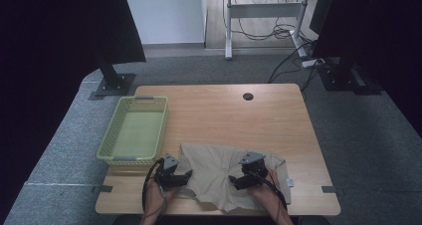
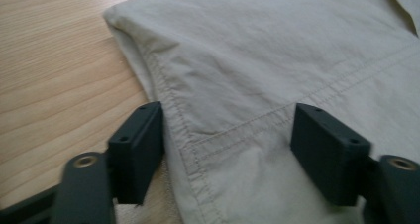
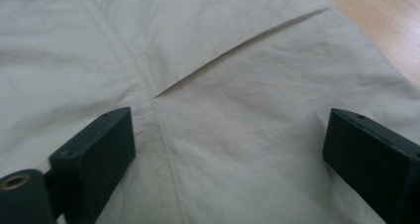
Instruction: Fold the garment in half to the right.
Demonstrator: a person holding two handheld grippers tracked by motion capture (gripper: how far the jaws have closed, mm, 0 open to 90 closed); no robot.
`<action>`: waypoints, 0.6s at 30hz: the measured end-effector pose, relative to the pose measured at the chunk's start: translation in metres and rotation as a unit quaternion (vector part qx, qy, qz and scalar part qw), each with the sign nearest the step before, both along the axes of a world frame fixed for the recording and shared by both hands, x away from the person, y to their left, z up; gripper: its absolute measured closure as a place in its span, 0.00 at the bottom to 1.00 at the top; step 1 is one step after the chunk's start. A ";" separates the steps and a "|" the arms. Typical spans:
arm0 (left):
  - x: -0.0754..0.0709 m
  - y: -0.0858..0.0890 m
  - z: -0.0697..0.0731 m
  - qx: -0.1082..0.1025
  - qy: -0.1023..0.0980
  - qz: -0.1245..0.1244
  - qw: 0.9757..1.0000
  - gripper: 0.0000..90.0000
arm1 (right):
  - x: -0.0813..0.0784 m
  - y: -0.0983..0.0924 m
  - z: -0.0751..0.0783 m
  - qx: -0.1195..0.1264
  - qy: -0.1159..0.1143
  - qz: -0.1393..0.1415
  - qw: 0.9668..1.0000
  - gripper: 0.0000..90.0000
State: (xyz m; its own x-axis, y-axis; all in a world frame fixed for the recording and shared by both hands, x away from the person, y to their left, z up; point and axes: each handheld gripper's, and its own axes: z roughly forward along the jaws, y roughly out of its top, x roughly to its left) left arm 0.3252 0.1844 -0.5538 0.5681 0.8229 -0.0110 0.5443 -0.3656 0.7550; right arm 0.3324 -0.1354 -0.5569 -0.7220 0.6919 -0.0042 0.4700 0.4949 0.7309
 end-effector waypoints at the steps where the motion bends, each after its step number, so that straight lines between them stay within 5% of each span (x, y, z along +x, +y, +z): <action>1: 0.000 0.001 0.000 0.000 -0.001 0.002 1.000 0.37 | 0.000 -0.001 -0.001 0.010 0.002 -0.006 1.000 0.07; 5: 0.000 -0.002 0.000 0.003 -0.007 0.002 1.000 0.45 | 0.001 -0.002 -0.003 0.014 0.007 -0.013 1.000 0.08; 11: 0.000 -0.007 0.002 -0.012 0.008 -0.019 1.000 0.85 | 0.000 -0.002 -0.003 0.015 0.008 -0.020 1.000 0.08; 18: 0.001 -0.012 0.008 0.010 0.007 -0.030 0.999 0.96 | 0.000 -0.001 -0.003 0.015 0.008 -0.020 1.000 0.08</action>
